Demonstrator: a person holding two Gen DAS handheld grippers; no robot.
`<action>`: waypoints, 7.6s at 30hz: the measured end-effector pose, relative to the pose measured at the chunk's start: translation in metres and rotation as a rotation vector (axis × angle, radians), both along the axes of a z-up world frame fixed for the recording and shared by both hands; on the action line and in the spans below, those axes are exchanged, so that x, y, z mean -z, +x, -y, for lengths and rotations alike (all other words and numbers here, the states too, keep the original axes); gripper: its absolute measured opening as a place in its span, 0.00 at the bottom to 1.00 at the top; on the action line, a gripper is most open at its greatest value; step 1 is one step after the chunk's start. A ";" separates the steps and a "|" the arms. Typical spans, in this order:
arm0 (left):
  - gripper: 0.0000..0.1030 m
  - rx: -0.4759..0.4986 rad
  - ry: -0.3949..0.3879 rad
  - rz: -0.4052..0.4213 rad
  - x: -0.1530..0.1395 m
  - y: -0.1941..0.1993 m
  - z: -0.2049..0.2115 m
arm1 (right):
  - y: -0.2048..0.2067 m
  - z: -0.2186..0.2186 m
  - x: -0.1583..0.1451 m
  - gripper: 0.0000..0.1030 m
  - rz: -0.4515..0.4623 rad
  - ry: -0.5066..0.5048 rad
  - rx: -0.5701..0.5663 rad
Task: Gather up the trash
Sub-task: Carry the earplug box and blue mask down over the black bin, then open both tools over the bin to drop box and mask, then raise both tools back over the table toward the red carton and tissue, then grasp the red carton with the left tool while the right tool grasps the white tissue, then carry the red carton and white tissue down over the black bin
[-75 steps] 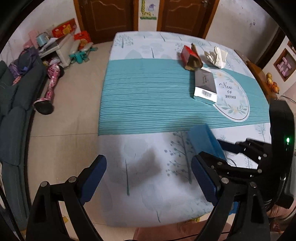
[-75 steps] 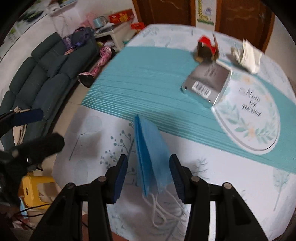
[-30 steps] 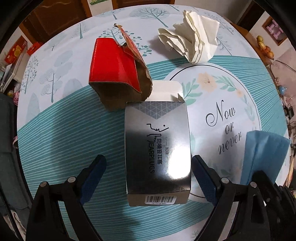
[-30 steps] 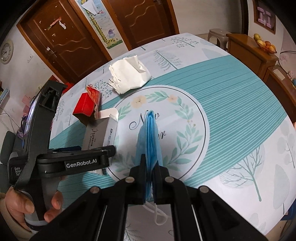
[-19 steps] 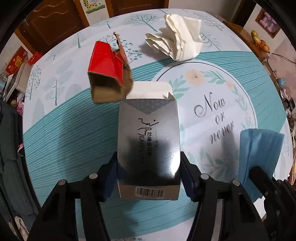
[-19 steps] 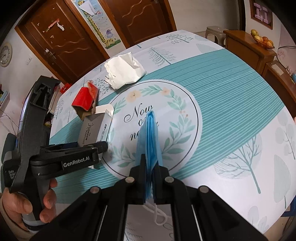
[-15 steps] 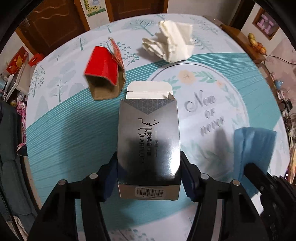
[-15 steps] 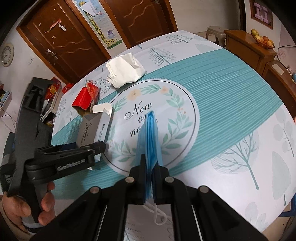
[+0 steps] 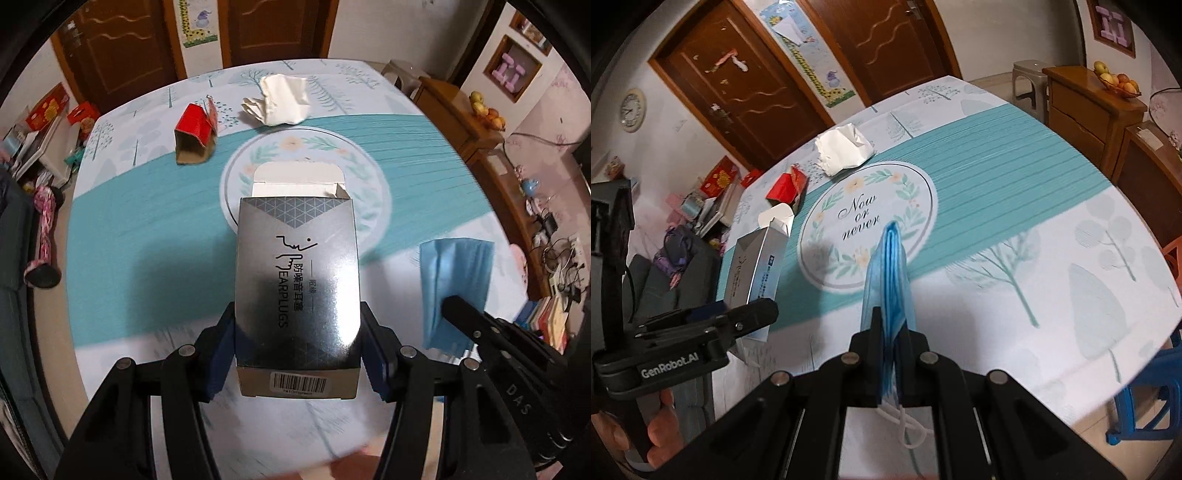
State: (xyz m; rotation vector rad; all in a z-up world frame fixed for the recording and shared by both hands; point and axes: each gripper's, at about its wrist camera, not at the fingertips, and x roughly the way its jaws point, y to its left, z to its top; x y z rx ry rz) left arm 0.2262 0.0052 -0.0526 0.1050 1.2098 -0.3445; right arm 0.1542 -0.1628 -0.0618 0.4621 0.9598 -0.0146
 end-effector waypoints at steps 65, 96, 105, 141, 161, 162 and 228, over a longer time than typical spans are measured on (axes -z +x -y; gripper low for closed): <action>0.90 0.188 0.144 -0.296 0.398 -0.217 0.093 | -0.205 0.059 0.404 0.42 -0.401 0.188 0.080; 0.90 0.029 0.003 -0.056 0.113 -0.257 0.038 | -0.224 0.053 0.143 0.47 -0.213 0.092 0.012; 0.90 -0.004 -0.056 0.110 -0.014 -0.258 0.028 | -0.226 0.049 0.014 0.47 -0.067 0.004 -0.090; 0.90 -0.281 -0.066 0.282 -0.120 -0.094 -0.051 | -0.050 0.008 -0.115 0.47 0.189 -0.123 -0.314; 0.90 -0.101 0.053 -0.058 0.016 0.247 -0.036 | 0.221 -0.018 -0.044 0.57 0.008 -0.141 -0.156; 0.90 -0.100 0.075 -0.064 0.025 0.255 -0.033 | 0.233 -0.017 -0.039 0.58 0.006 -0.140 -0.151; 0.41 -0.253 -0.076 0.125 -0.067 -0.105 0.021 | -0.054 0.039 -0.082 0.28 0.132 0.036 -0.320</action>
